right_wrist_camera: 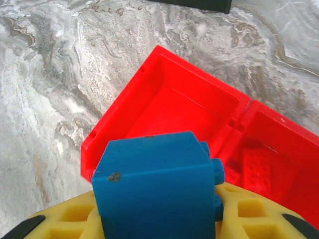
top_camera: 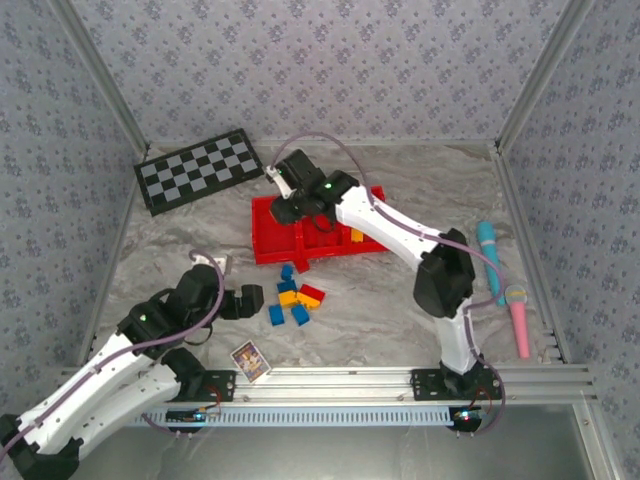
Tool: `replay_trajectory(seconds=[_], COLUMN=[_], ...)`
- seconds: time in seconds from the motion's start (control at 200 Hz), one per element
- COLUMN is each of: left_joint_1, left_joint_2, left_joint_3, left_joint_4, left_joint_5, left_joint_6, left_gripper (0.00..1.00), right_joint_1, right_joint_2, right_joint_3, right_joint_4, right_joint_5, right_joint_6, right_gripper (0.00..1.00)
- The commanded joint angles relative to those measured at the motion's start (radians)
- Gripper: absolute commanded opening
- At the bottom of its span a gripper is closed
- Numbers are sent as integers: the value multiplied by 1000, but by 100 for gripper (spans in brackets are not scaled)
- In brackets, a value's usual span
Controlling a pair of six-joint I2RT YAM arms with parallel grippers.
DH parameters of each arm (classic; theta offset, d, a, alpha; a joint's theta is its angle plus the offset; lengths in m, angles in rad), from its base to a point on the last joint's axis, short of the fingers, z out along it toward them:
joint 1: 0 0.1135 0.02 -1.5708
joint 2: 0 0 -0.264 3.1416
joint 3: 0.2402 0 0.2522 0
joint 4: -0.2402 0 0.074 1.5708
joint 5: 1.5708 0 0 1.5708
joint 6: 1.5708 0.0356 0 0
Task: Sort the legos into containers by color
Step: Place the lego in the container.
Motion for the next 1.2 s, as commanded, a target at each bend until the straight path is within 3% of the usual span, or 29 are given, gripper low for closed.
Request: replay_trajectory(seconds=[0.0,0.285,0.575,0.685,0.855,1.194], left_joint_1=[-7,-7,-6,-7,-6,-25], left_joint_2=[-15,-22,-6,14,56,182], left_joint_3=[25,-2,-57,-70,-75,-93], left_joint_4=[-52,-68,-23,-3,27,128], left_joint_5=[-28,-3,51,77,125,179], left_joint_6=[-60,-131,-201,-213,-233,-299], left_gripper=[100,100,100,100,100,98], right_joint_1=[-8,-36,-33,-33,-32,-51], right_joint_2=[94,252,246,215,100,-354], right_joint_3=[109,220,241,227,127,-367], right_joint_4=[-73,-90,-130,-136,-108,75], right_joint_5=[-85,-122,-72,-53,-7,103], right_joint_6=[-26,4,15,31,70,30], right_gripper=[32,39,78,87,100,100])
